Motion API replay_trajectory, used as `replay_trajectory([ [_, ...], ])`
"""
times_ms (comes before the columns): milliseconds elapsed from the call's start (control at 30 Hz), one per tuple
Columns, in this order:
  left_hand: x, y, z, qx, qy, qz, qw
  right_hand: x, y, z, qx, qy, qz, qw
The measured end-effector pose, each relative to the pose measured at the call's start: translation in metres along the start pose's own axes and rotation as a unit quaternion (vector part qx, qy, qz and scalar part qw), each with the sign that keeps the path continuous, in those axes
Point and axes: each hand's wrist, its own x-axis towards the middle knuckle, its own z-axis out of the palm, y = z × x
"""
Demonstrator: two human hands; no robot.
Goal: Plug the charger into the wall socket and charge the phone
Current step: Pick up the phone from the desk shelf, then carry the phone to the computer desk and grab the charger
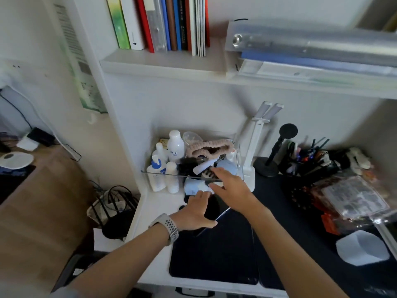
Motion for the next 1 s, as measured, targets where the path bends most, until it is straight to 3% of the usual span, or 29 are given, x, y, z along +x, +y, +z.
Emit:
replay_trajectory([
  [67,-0.007,0.015,-0.016,-0.045,0.023,0.003,0.999,0.000,-0.012,-0.021,0.048,0.058,-0.023,0.997],
  [167,-0.028,0.032,-0.028,-0.235,0.029,-0.002,0.972,-0.009,-0.022,-0.054,0.136,0.134,0.008,0.982],
  [233,-0.044,0.047,-0.032,-0.433,0.021,-0.019,0.901,-0.018,-0.031,-0.073,0.201,0.196,0.015,0.960],
  [300,-0.058,0.064,-0.036,-0.615,0.004,0.005,0.788,-0.029,-0.043,-0.089,0.257,0.245,0.019,0.935],
  [400,-0.081,0.090,-0.044,-0.746,0.003,0.088,0.661,-0.046,-0.061,-0.113,0.331,0.267,0.002,0.905],
  [600,-0.139,0.138,-0.052,-0.796,0.065,0.276,0.535,-0.088,-0.089,-0.146,0.486,0.219,-0.058,0.844],
  [833,-0.195,0.172,-0.065,-0.805,0.083,0.368,0.458,-0.117,-0.104,-0.150,0.500,0.181,-0.073,0.844],
  [1000,-0.212,0.177,-0.078,-0.809,0.075,0.373,0.447,-0.123,-0.124,-0.142,0.499,0.146,-0.092,0.849],
])
